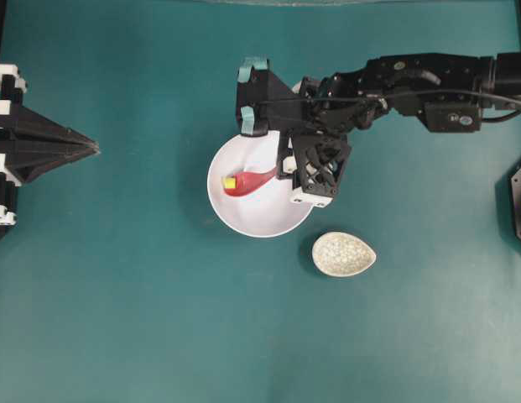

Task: Scoop the yellow hexagonal prism block from the bowl with a spoon using the right arm.
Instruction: 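Dip the spoon bowl into the white bowl beside the yellow block, then scoop the yellow hexagonal block and raise the spoon above the bowl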

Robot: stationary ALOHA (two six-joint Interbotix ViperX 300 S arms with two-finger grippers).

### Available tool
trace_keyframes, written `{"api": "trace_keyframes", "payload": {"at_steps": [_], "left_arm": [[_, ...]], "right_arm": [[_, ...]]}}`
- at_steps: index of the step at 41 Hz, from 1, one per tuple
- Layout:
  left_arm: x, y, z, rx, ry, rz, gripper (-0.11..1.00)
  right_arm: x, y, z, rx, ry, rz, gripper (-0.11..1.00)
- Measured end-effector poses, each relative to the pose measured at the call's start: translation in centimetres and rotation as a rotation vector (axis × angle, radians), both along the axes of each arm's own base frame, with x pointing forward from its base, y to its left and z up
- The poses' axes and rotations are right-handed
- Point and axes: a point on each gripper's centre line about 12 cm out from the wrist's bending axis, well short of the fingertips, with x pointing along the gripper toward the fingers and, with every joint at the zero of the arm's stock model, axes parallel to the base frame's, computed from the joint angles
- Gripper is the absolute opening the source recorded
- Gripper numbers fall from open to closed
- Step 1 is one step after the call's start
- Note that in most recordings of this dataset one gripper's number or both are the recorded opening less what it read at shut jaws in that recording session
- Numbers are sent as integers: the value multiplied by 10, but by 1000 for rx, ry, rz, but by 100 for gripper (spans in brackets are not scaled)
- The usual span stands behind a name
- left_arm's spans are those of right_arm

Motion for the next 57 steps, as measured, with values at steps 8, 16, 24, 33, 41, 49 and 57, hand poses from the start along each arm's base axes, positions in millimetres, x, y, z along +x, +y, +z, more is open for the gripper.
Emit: {"api": "trace_keyframes", "payload": {"at_steps": [8, 16, 24, 33, 41, 49, 57], "left_arm": [[0, 0, 0, -2, 0, 0, 4], [0, 0, 0, -3, -2, 0, 4], [0, 0, 0, 0, -2, 0, 4], [0, 0, 0, -3, 0, 0, 4], [0, 0, 0, -2, 0, 0, 4], [0, 0, 0, -1, -2, 0, 4], [0, 0, 0, -3, 0, 0, 4]], "right_arm": [[-4, 2, 0, -1, -6, -2, 23], [-16, 3, 0, -8, -21, -16, 23], [-28, 6, 3, -33, -83, -35, 23], [-42, 6, 8, -78, -201, -77, 23], [-59, 11, 15, -115, -303, -93, 23], [-76, 20, 26, -145, -416, -99, 23], [-87, 22, 46, -160, -510, -109, 23]]}}
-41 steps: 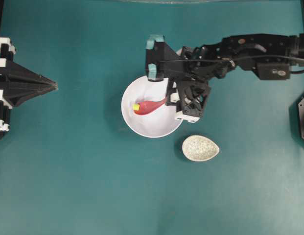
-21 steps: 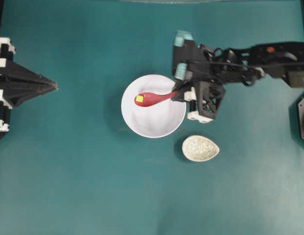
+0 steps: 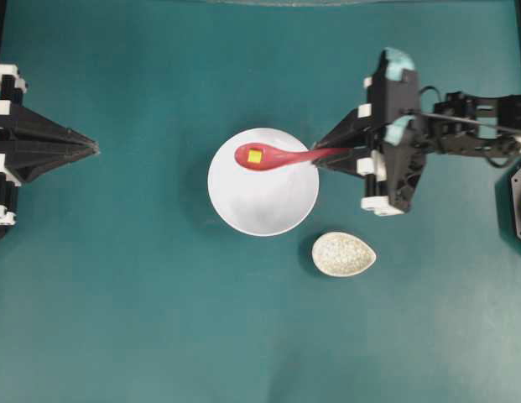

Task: Scoop the yellow hexagonal prism block from the bowl with a spoon using the right arm.
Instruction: 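Scoop the yellow hexagonal block and raise the spoon above the bowl, then hold the spoon with the yellow block steady above the white bowl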

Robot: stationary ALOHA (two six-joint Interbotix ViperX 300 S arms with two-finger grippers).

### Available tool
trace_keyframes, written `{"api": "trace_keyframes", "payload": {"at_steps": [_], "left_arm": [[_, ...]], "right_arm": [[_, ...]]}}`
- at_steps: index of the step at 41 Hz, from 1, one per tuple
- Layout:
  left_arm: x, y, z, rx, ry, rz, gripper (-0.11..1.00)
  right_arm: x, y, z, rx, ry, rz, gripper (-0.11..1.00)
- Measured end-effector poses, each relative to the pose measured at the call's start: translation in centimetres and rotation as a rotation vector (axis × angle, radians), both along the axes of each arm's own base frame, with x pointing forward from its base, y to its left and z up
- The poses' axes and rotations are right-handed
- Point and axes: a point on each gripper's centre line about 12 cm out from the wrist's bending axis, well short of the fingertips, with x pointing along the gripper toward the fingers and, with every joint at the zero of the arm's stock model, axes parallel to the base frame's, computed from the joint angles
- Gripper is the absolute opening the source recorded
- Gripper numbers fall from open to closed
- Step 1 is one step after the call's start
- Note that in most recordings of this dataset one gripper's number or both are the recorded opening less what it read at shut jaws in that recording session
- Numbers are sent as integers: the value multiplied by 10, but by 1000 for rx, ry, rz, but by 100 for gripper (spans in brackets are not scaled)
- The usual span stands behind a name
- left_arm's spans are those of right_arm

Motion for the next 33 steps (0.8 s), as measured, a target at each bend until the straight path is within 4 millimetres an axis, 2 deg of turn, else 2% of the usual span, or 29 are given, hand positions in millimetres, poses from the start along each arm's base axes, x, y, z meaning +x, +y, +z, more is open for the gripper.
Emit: {"api": "trace_keyframes", "payload": {"at_steps": [12, 33], "left_arm": [[0, 0, 0, 2, -1, 0, 4], [0, 0, 0, 2, 0, 0, 4]], "right_arm": [[-11, 1, 24, -6, -68, 3, 23], [-17, 4, 29, 1, -58, 16, 23]]}}
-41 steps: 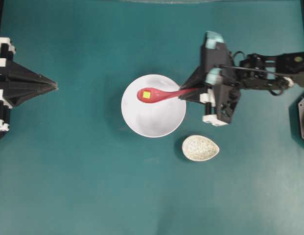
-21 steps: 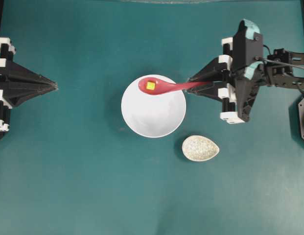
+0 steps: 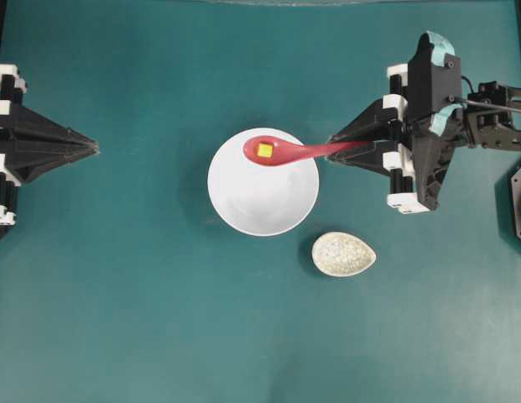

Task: Scoop the yellow hexagonal prism block from the bowl with a spoon using the right arm.
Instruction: 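Hold the spoon with the yellow block steady above the white bowl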

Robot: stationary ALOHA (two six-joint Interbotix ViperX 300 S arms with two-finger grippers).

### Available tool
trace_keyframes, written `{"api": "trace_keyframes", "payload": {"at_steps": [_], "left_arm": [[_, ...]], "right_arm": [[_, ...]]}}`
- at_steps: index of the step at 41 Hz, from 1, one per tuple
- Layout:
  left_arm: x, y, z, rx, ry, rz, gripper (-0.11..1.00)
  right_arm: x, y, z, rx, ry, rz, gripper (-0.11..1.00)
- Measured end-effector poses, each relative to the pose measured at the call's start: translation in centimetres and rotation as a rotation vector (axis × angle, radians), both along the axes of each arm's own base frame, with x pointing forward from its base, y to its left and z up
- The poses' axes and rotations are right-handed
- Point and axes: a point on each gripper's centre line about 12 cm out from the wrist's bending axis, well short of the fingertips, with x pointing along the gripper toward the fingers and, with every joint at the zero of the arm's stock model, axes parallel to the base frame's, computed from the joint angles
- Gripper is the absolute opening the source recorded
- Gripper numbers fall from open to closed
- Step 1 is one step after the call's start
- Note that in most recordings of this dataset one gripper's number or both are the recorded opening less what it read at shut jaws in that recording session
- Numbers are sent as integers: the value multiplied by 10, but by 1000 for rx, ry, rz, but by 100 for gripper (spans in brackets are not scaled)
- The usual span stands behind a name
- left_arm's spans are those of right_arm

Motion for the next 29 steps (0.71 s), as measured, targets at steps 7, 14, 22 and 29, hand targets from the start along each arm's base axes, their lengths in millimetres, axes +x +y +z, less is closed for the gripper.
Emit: {"api": "trace_keyframes", "payload": {"at_steps": [7, 14, 22, 29], "left_arm": [[0, 0, 0, 0, -2, 0, 4], [0, 0, 0, -1, -3, 0, 4], [0, 0, 2, -1, -15, 0, 4], [0, 0, 2, -1, -17, 0, 4]], "right_arm": [[0, 0, 1, 0, -3, 0, 23], [1, 0, 2, -2, -5, 1, 23], [1, 0, 3, 1, 1, 4, 23], [0, 1, 1, 4, 18, 10, 23]]}}
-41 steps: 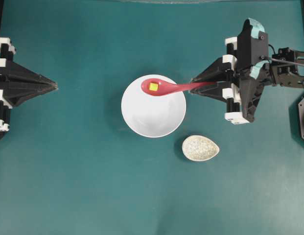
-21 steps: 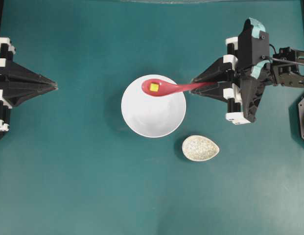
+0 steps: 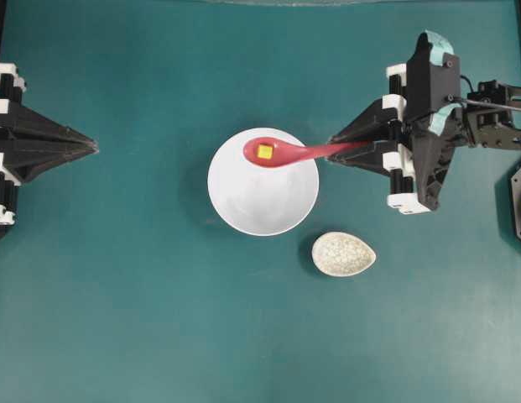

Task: Scoop the yellow hexagonal prism block from the bowl with a spoon using the right arm.
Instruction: 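Hold the spoon with the yellow block steady above the white bowl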

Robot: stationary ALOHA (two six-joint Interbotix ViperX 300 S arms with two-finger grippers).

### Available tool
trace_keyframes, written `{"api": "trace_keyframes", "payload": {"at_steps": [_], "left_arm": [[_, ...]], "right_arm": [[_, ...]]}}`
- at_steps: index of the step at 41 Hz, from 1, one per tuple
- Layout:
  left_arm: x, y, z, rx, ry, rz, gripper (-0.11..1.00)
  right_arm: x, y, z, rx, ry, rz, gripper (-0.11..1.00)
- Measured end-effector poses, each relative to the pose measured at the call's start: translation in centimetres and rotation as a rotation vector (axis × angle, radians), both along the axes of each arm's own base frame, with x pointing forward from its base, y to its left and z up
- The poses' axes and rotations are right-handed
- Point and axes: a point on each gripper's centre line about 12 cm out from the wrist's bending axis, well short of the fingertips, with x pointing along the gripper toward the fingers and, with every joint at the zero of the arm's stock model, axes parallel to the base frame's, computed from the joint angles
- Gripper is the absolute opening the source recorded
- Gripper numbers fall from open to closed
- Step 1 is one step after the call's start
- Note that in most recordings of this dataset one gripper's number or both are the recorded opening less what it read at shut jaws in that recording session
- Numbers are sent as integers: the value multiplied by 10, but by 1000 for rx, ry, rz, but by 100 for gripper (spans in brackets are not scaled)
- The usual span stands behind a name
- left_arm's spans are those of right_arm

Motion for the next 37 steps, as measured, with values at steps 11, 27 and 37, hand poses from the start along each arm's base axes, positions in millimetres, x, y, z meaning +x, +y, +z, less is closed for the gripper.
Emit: {"api": "trace_keyframes", "payload": {"at_steps": [11, 27, 37], "left_arm": [[0, 0, 0, -2, 1, 0, 4], [0, 0, -2, 0, 11, 0, 4], [1, 0, -2, -2, 15, 0, 4]], "right_arm": [[-1, 1, -1, 2, 15, 7, 23], [-1, 1, -1, -7, 18, 11, 23], [0, 1, -1, -7, 12, 9, 23]]}}
